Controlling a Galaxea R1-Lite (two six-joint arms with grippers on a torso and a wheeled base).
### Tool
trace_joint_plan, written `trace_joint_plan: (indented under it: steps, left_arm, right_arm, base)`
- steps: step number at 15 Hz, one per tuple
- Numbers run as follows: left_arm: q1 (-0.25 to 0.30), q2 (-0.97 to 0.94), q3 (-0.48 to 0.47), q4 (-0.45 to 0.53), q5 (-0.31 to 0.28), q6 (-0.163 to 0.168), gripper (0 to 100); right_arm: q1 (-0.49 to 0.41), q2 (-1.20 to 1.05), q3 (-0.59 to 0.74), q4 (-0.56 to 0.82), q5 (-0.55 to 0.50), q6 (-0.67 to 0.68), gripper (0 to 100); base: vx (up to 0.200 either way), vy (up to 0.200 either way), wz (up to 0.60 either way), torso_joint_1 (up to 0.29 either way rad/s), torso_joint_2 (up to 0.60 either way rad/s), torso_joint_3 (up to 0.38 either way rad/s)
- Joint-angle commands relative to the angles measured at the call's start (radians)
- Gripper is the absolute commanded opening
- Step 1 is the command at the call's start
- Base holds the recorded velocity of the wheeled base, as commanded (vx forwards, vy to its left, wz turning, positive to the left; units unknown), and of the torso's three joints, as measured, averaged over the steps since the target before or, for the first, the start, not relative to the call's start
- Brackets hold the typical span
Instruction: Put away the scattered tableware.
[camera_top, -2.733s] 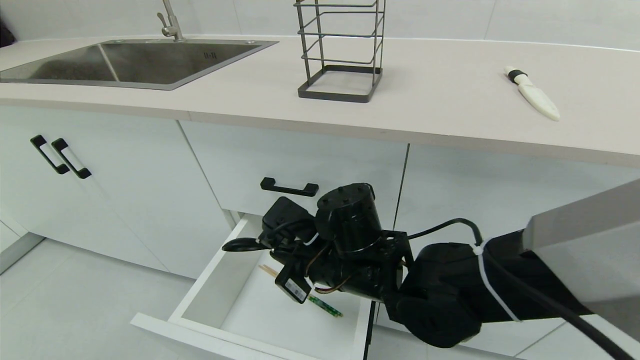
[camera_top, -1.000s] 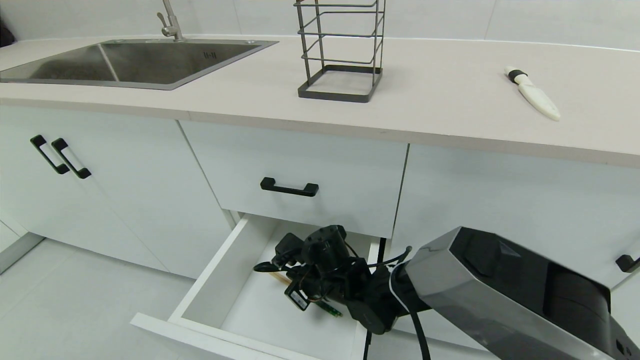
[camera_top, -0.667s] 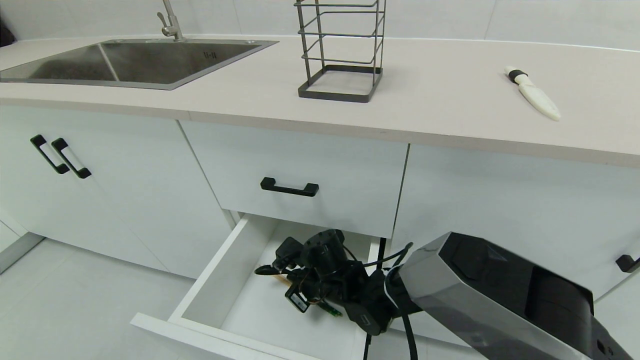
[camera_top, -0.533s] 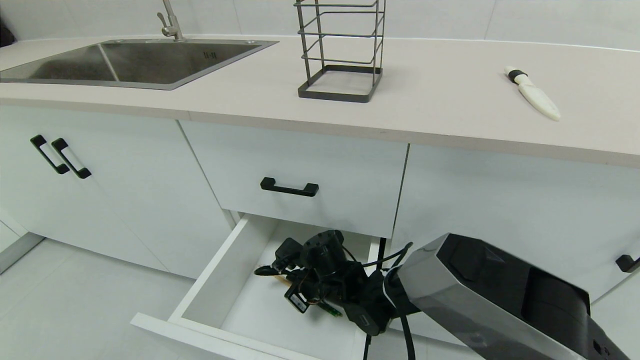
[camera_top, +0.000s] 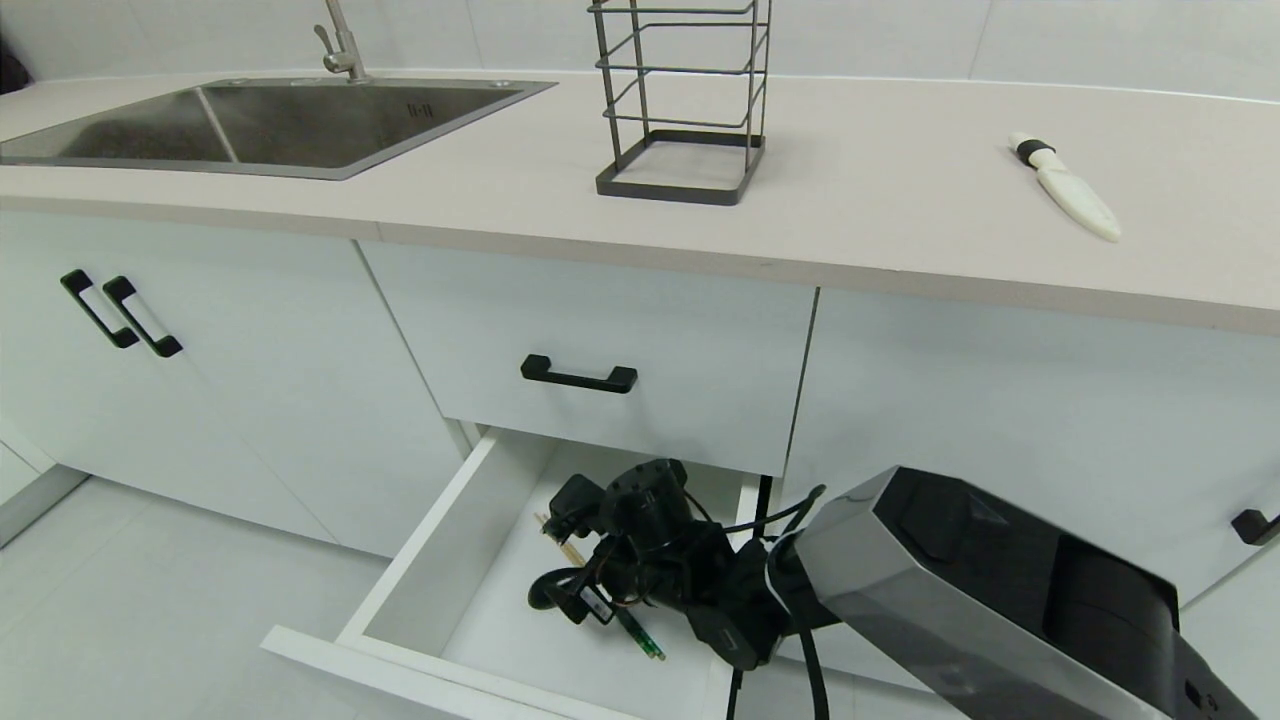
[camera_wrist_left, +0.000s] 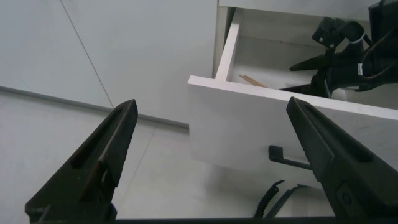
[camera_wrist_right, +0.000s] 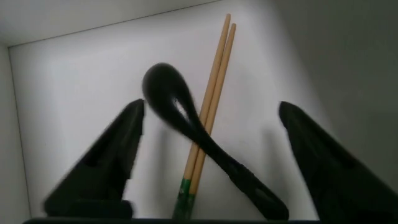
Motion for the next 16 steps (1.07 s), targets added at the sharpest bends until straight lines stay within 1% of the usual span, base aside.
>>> trace_joint_plan:
  steps: [1,4,6,8,9,10,11,12,13,16]
  left_arm:
    - [0.0,0.0,0.0,0.0,0.0,0.0,100]
    - [0.0,0.0,0.0,0.0,0.0,0.0,100]
    - [0.0,0.0,0.0,0.0,0.0,0.0,100]
    - [0.0,0.0,0.0,0.0,0.0,0.0,100]
    - [0.0,0.0,0.0,0.0,0.0,0.0,100]
    - [0.0,0.0,0.0,0.0,0.0,0.0,100]
    - [0.0,0.0,0.0,0.0,0.0,0.0,100]
    - [0.0,0.0,0.0,0.0,0.0,0.0,100]
    - [0.0,0.0,0.0,0.0,0.0,0.0,100]
    - [0.0,0.0,0.0,0.0,0.0,0.0,100]
  right_arm:
    - [0.014,-0.063,0.026,0.0,0.001,-0.006,100]
    - [0.061,-0.258,0.137,-0.007,0.001,-0.015,100]
    - [0.073,-0.373,0.214,-0.027,0.0,-0.02,100]
    - [0.073,-0.467,0.367,-0.136,0.004,-0.041,100]
    - [0.081,-0.51,0.488,-0.231,0.009,-0.037,100]
    - [0.104,-0.539,0.599,-0.322,0.007,-0.027,100]
    - [0.13,-0.566,0.683,-0.374,0.0,-0.007,100]
    - [0.142,-0.583,0.712,-0.38,-0.005,0.003,100]
    - [0.17,-0.622,0.778,-0.386,-0.033,0.028,100]
    - [0.172,-0.695,0.846,-0.4,-0.049,0.054,100]
  base:
    - [0.0,0.0,0.0,0.0,0.0,0.0]
    - [0.0,0.0,0.0,0.0,0.0,0.0]
    - [0.0,0.0,0.0,0.0,0.0,0.0]
    - [0.0,0.0,0.0,0.0,0.0,0.0]
    - [0.0,0.0,0.0,0.0,0.0,0.0]
    - [0.0,0.0,0.0,0.0,0.0,0.0]
    - [0.0,0.0,0.0,0.0,0.0,0.0]
    - [0.0,0.0,0.0,0.0,0.0,0.0]
    - [0.0,0.0,0.0,0.0,0.0,0.0]
    - [0.0,0.0,0.0,0.0,0.0,0.0]
